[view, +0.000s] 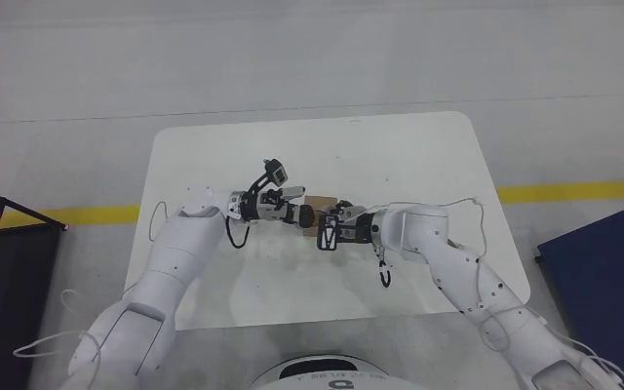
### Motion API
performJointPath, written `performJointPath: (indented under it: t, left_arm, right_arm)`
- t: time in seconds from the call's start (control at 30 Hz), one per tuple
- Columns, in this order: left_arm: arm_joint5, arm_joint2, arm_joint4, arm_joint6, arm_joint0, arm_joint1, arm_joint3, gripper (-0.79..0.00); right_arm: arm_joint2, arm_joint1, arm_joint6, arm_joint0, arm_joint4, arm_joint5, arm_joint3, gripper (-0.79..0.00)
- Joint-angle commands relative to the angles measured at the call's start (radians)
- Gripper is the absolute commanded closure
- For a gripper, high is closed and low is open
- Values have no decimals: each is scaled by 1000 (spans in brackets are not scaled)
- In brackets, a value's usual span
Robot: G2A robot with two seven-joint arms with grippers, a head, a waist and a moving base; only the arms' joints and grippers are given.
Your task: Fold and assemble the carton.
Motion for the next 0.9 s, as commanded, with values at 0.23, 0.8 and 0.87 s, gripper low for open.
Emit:
performJointPath:
  t: [0.23, 0.8, 0.87]
  left_arm:
    - [-4, 13, 6, 4, -14, -1, 18, -785]
    - [-7, 28, 10, 7, -19, 0, 21, -785]
    - [-8, 29, 10, 8, -20, 0, 20, -785]
  right_arm:
    - [42, 5, -46, -3, 132, -64, 1, -314]
    - [66, 7, 5, -8, 181, 0, 39, -329]
    - [55, 6, 21, -6, 168, -10, 46, -336]
